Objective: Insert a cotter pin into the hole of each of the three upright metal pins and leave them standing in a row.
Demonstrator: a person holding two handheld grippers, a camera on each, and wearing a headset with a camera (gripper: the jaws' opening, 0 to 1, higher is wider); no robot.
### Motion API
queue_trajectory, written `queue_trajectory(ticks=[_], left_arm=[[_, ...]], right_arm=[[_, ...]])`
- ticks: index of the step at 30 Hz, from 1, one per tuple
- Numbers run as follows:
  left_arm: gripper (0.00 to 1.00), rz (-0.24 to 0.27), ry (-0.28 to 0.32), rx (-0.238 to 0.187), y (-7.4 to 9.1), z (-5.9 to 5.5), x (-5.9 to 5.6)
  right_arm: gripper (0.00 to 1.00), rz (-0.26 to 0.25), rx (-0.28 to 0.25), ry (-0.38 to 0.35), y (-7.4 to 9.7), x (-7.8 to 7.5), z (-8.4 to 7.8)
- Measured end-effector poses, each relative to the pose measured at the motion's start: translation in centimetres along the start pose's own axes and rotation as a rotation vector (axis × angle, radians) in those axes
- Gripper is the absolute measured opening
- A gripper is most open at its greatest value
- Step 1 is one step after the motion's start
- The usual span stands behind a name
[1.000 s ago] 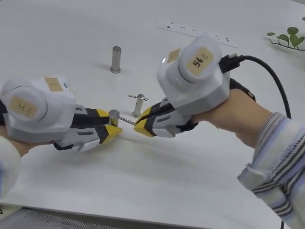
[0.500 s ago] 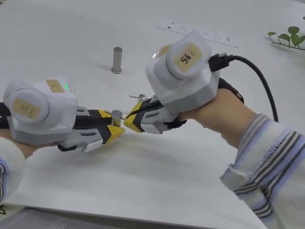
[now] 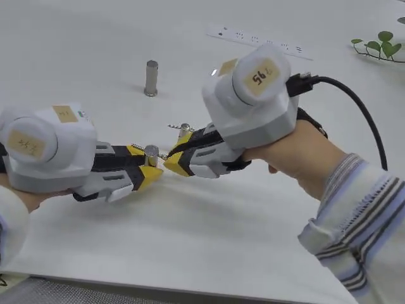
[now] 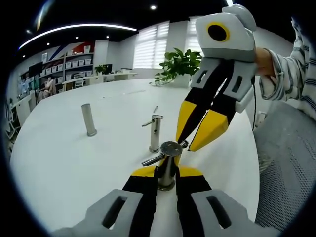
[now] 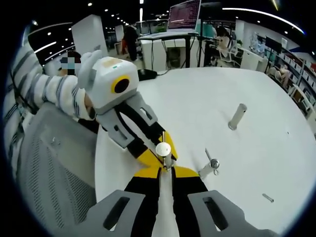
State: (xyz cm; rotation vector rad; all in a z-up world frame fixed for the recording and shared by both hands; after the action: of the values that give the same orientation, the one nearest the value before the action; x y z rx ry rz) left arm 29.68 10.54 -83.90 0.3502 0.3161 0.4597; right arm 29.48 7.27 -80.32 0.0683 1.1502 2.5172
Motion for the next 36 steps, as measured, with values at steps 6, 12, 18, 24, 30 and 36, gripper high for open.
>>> queue_trajectory(ticks=[6, 12, 18, 24, 30, 36], left_arm=[[0.12, 0.004, 0.002, -0.002, 0.0, 0.0, 0.0], [0.12, 0.004, 0.01, -0.009, -0.1, 0.0, 0.0], [0.12, 0.001, 0.02, -0.013, -0.1, 0.0, 0.0], [0.13, 0.004, 0.008, -0.001, -0.1, 0.0, 0.0], [0.13, 0.004, -0.011, 0.008, -0.1, 0.0, 0.0], [0.14, -0.015, -0.049, 0.035, -0.1, 0.0, -0.1]], right_arm=[[0.05, 0.0, -0.004, -0.03, -0.3, 0.1, 0.3], [0.05, -0.001, -0.009, -0.048, -0.2, 0.4, 0.5], [0.05, 0.006, -0.013, -0.057, 0.0, 0.6, 0.5], [0.17, -0.02, -0.037, -0.012, 0.2, 0.3, 0.7], [0.25, -0.045, -0.073, -0.019, 0.0, 0.3, 1.0], [0.25, -0.055, -0.098, -0.03, -0.2, 0.5, 1.3]])
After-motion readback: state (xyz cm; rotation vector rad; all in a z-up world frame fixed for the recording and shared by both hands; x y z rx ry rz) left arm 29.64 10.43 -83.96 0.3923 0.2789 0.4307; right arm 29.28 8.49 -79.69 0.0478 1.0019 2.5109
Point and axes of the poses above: the centre of the closed fingertips' face, and the gripper's own axes: y roughly backward along the fingers, x roughly to its left, z roughly out of its top, the point moved 2 cm from there along y, roughly backward along the fingers, and after that the axes turned 13 degrees about -z, right-handed, at the moved point
